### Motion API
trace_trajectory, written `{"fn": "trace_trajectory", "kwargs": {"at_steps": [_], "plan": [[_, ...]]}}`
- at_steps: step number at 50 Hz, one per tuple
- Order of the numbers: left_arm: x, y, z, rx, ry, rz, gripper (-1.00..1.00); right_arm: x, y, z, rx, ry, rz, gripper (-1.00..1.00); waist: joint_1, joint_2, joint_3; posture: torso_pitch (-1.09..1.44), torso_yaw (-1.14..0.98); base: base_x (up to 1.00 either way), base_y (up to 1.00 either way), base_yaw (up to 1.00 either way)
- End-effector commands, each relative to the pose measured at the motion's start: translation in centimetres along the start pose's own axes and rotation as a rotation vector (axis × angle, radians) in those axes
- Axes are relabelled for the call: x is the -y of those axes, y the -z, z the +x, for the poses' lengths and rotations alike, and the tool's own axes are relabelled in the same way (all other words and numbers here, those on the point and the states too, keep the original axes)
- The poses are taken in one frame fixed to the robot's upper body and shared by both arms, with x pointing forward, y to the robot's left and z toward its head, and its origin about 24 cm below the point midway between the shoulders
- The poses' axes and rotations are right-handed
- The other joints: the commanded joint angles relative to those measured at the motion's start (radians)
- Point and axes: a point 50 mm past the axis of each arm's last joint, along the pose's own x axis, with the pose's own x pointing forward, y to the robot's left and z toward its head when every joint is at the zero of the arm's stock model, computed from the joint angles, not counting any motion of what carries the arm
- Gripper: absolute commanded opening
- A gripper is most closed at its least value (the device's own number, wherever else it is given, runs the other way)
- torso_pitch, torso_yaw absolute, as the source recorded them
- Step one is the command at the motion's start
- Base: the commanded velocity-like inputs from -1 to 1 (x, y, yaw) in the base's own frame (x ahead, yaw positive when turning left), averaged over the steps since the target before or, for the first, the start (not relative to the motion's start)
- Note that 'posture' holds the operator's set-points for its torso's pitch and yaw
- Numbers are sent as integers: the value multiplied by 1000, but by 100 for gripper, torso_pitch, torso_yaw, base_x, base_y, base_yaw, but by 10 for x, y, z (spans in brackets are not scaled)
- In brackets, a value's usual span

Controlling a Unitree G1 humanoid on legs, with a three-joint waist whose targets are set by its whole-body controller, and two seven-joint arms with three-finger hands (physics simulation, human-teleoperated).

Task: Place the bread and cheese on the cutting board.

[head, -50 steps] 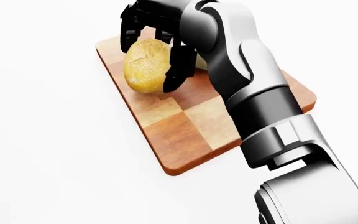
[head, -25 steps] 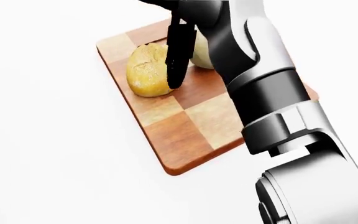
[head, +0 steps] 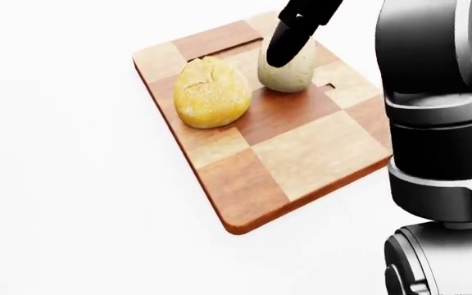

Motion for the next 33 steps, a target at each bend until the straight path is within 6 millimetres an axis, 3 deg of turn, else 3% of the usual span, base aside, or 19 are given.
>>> {"fn": "trace_trajectory", "kwargs": {"at_steps": [1, 13, 21, 28, 33], "plan": [[-5, -13, -3, 73, -31, 14, 100, 18, -14, -12, 40, 77, -1, 100, 1, 4, -30, 0, 0, 0, 0, 0], [-10, -12, -4, 74, -39, 19, 100, 34, 4, -50, -40, 185, 98, 100, 2, -1, -29, 0, 0, 0, 0, 0], [-14, -13, -8, 74, -45, 20, 100, 33, 28, -78, -109, 264, 145, 100, 5, -5, -28, 0, 0, 0, 0, 0], [-19, -14, -12, 74, -52, 28, 100, 48, 33, -99, -146, 333, 169, 100, 6, -6, -26, 0, 0, 0, 0, 0], [-21, -14, -14, 75, -55, 27, 100, 45, 38, -110, -162, 353, 181, 100, 7, -8, -25, 0, 0, 0, 0, 0]]}}
